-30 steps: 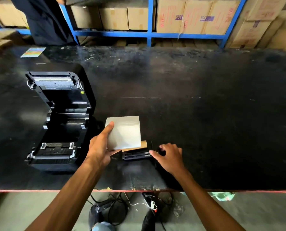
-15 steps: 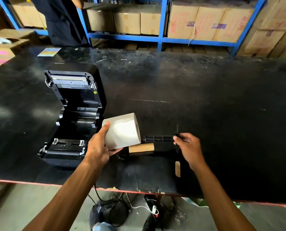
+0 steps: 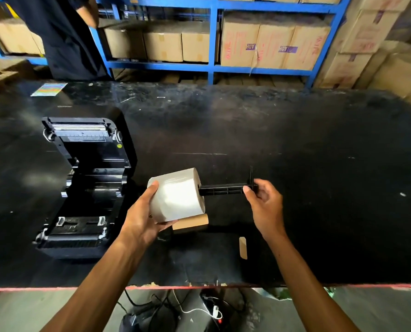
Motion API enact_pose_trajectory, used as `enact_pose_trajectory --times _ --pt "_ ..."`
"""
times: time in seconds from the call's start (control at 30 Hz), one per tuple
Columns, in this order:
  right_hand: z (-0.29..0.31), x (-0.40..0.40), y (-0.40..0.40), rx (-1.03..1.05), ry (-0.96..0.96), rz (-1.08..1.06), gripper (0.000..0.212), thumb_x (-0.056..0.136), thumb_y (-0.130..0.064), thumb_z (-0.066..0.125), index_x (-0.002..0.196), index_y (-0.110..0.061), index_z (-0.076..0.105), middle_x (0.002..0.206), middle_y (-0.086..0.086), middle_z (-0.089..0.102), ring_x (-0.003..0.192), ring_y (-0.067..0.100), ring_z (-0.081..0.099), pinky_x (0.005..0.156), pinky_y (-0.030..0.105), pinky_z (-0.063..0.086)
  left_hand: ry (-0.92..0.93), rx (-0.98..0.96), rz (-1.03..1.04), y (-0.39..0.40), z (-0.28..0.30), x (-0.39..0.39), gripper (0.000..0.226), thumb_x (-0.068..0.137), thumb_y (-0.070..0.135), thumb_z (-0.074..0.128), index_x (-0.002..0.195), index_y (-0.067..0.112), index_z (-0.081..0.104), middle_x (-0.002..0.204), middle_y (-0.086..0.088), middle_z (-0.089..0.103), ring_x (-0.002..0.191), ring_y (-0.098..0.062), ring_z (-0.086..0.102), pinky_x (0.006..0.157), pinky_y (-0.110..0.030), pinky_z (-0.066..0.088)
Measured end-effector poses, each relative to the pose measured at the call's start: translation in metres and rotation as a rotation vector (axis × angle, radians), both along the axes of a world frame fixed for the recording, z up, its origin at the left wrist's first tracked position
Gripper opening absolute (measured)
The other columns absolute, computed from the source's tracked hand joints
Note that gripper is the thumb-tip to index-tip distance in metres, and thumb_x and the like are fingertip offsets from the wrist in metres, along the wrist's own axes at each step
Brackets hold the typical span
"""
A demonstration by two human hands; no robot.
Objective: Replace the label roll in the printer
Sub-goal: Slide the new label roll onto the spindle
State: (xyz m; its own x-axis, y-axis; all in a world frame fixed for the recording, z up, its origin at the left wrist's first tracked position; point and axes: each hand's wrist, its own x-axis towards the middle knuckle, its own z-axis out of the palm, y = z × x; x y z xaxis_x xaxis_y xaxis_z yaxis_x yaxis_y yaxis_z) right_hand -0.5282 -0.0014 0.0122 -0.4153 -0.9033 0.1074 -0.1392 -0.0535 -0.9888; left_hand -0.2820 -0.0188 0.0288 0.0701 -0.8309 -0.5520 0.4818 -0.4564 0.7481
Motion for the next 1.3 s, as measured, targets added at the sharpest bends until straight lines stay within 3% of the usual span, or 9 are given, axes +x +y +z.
enact_pose_trajectory --times 0.07,0.2,0.43,0.67,0.77,0.9,1.1,1.17,1.3 --pt "0.014 0.0 0.002 -0.113 0.109 0.018 0.026 0.084 -0.011 0.067 0.099 -0.032 0.06 0.1 -0.004 0.066 0.095 0.006 0.064 0.08 0.015 0.051 -0.067 -0.032 -0.008 0.0 0.004 -0.004 0.027 0.083 0.04 0.066 0.1 0.019 0.062 0.108 -0.008 0.067 0.1 -0.029 0.064 0.077 -0.053 0.056" --pt "0.03 0.0 0.0 -0.245 0.208 0.035 0.026 0.083 -0.008 0.068 0.107 -0.018 0.063 0.104 0.001 0.065 0.096 0.006 0.063 0.081 0.013 0.05 -0.1 -0.057 -0.017 0.003 0.008 -0.01 0.026 0.083 0.038 0.067 0.098 0.018 0.062 0.105 -0.008 0.066 0.097 -0.029 0.064 0.08 -0.054 0.055" --pt "0.024 0.012 0.0 -0.145 -0.055 -0.008 0.023 0.084 -0.005 0.065 0.099 -0.024 0.062 0.093 -0.01 0.067 0.085 -0.006 0.064 0.074 0.008 0.05 -0.016 -0.02 -0.034 0.003 0.013 -0.017 0.029 0.082 0.041 0.066 0.1 0.021 0.059 0.111 -0.011 0.063 0.104 -0.035 0.061 0.078 -0.056 0.054" --pt "0.008 0.042 -0.002 -0.048 -0.005 0.119 0.023 0.089 -0.012 0.061 0.111 -0.014 0.061 0.109 0.002 0.066 0.101 0.01 0.063 0.086 0.018 0.052 -0.07 -0.037 -0.041 0.002 0.021 -0.03 0.029 0.08 0.04 0.069 0.098 0.018 0.062 0.115 -0.014 0.066 0.103 -0.035 0.063 0.076 -0.054 0.056" --pt "0.007 0.052 0.0 0.037 0.015 0.18 0.022 0.091 -0.017 0.057 0.113 -0.022 0.056 0.114 -0.002 0.063 0.105 0.01 0.06 0.09 0.026 0.052 -0.101 -0.035 -0.037 0.002 0.022 -0.035 0.033 0.078 0.04 0.071 0.099 0.016 0.064 0.113 -0.014 0.067 0.101 -0.035 0.065 0.077 -0.055 0.056" --pt "0.014 0.055 0.006 0.099 -0.017 0.201 0.026 0.095 -0.031 0.049 0.121 -0.033 0.049 0.118 -0.011 0.054 0.109 0.008 0.054 0.087 0.02 0.044 -0.096 -0.035 -0.029 0.002 0.022 -0.035 0.04 0.075 0.04 0.073 0.104 0.013 0.066 0.111 -0.014 0.07 0.1 -0.035 0.067 0.073 -0.055 0.058" --pt "0.023 0.065 0.007 0.19 -0.036 0.354 0.051 0.097 -0.044 0.029 0.146 -0.035 0.017 0.148 -0.014 0.028 0.13 -0.001 0.028 0.105 0.019 0.024 -0.126 -0.051 -0.015 0.003 0.024 -0.039 0.042 0.077 0.04 0.072 0.107 0.012 0.065 0.111 -0.014 0.069 0.1 -0.034 0.066 0.066 -0.05 0.059" --pt "0.024 0.066 0.005 0.193 -0.032 0.363 0.052 0.097 -0.044 0.028 0.147 -0.035 0.016 0.151 -0.013 0.027 0.129 -0.001 0.03 0.105 0.018 0.024 -0.137 -0.065 -0.014 0.002 0.025 -0.04 0.046 0.076 0.04 0.073 0.11 0.011 0.064 0.113 -0.015 0.067 0.102 -0.033 0.065 0.059 -0.044 0.058" --pt "0.029 0.064 -0.003 0.211 -0.09 0.352 0.052 0.097 -0.046 0.028 0.147 -0.034 0.017 0.152 -0.008 0.03 0.13 0.005 0.035 0.104 0.022 0.028 -0.165 -0.1 0.0 0.0 0.029 -0.044 0.046 0.076 0.037 0.074 0.113 0.012 0.063 0.111 -0.013 0.068 0.099 -0.029 0.066 0.065 -0.044 0.059"
